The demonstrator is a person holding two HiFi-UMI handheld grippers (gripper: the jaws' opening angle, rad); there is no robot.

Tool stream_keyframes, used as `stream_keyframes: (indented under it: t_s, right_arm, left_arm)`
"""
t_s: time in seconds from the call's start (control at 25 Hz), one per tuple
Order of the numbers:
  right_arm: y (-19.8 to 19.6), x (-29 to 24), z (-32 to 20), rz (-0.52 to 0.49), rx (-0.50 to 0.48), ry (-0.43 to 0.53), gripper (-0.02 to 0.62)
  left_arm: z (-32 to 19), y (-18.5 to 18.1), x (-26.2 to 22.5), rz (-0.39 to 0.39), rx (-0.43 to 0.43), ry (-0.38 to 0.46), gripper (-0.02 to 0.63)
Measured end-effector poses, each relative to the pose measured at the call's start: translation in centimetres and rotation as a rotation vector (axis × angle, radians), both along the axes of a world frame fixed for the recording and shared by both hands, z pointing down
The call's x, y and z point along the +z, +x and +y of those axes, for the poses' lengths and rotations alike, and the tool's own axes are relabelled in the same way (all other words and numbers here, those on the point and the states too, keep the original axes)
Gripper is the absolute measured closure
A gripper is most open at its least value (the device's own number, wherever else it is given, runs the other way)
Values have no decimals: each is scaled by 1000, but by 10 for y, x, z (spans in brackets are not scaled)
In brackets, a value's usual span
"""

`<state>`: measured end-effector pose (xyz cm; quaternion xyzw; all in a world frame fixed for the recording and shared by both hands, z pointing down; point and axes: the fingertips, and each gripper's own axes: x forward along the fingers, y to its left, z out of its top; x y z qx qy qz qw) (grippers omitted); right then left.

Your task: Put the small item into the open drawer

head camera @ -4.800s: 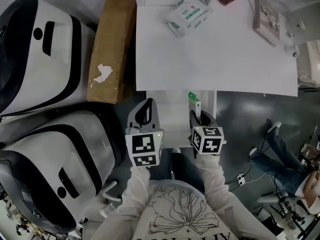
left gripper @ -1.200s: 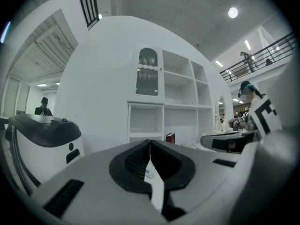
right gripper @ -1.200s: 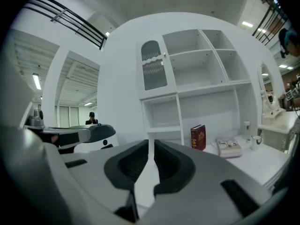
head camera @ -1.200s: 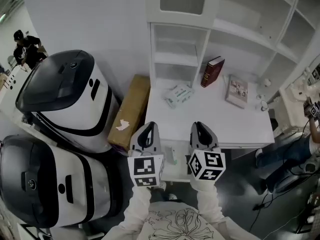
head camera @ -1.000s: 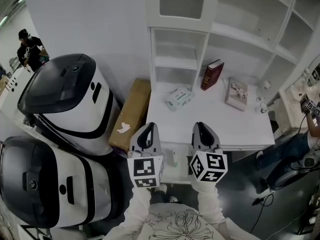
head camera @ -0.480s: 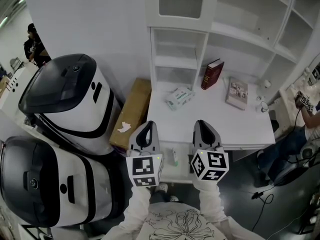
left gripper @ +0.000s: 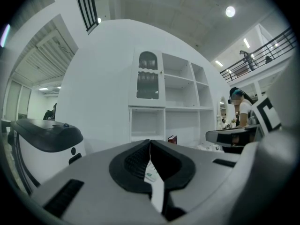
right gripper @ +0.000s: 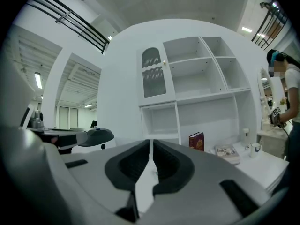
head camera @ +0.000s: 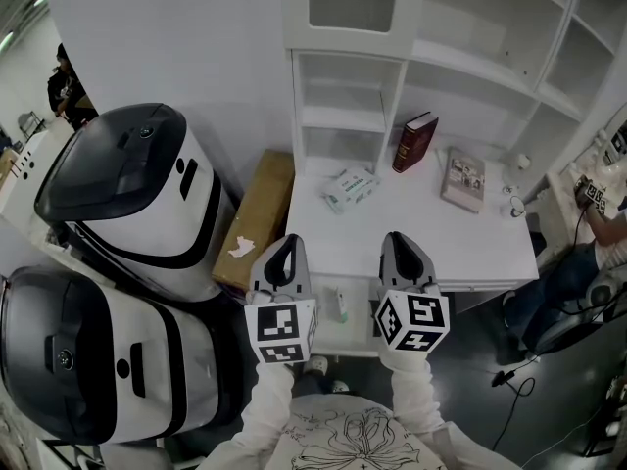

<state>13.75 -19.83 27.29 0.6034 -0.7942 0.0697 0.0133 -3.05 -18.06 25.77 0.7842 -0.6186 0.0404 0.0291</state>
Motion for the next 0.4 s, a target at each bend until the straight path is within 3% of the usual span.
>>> stream_keyframes:
  t_s: [0.4]
  right_arm:
    - [3,5,0,0,-1,-13,571]
  left_arm:
    - [0,2,5,0,-2,-15,600]
